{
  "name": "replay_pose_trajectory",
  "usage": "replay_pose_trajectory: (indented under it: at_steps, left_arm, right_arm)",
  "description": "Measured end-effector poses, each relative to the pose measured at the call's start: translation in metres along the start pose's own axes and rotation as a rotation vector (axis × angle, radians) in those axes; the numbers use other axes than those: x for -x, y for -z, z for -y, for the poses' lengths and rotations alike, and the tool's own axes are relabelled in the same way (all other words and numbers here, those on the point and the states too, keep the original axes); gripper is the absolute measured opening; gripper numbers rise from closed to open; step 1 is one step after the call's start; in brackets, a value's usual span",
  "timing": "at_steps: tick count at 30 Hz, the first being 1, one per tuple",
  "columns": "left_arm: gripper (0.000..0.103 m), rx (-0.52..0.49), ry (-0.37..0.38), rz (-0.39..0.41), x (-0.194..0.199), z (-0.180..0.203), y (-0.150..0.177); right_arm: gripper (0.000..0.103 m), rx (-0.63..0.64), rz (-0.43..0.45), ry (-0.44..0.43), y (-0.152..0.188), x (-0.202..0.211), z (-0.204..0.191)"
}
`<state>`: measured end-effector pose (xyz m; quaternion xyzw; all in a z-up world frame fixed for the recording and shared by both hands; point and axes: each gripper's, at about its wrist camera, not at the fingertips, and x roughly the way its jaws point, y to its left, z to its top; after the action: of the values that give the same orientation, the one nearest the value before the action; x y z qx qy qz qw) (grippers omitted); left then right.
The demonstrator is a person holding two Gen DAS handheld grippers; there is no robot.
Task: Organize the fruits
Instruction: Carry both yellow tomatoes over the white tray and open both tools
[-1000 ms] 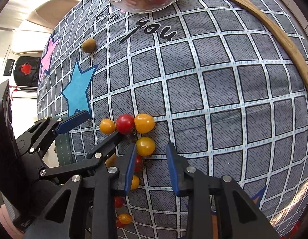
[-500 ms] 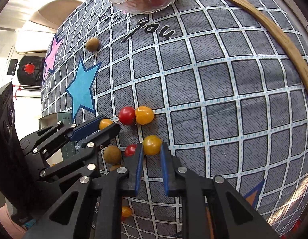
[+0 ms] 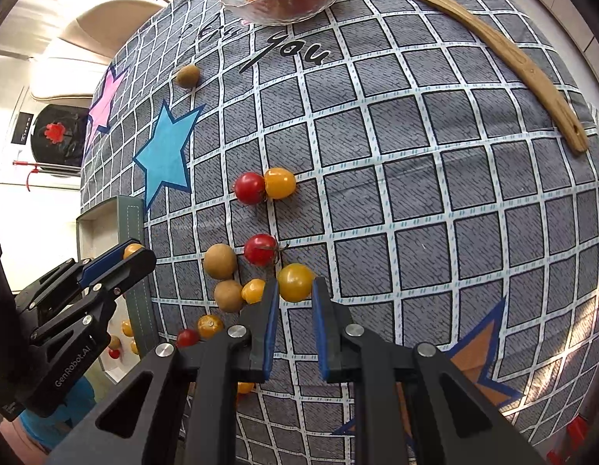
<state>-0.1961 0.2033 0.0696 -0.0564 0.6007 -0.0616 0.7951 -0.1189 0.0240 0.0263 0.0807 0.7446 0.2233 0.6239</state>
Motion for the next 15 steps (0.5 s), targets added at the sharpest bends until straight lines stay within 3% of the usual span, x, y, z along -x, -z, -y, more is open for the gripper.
replay_pose_trajectory:
  at_steps: [15]
  left_arm:
    - [0.022, 0.147, -0.048, 0.052, 0.041, -0.052, 0.050]
  right_arm:
    - [0.018, 0.106, -0.005, 0.021, 0.018, -0.002, -0.063]
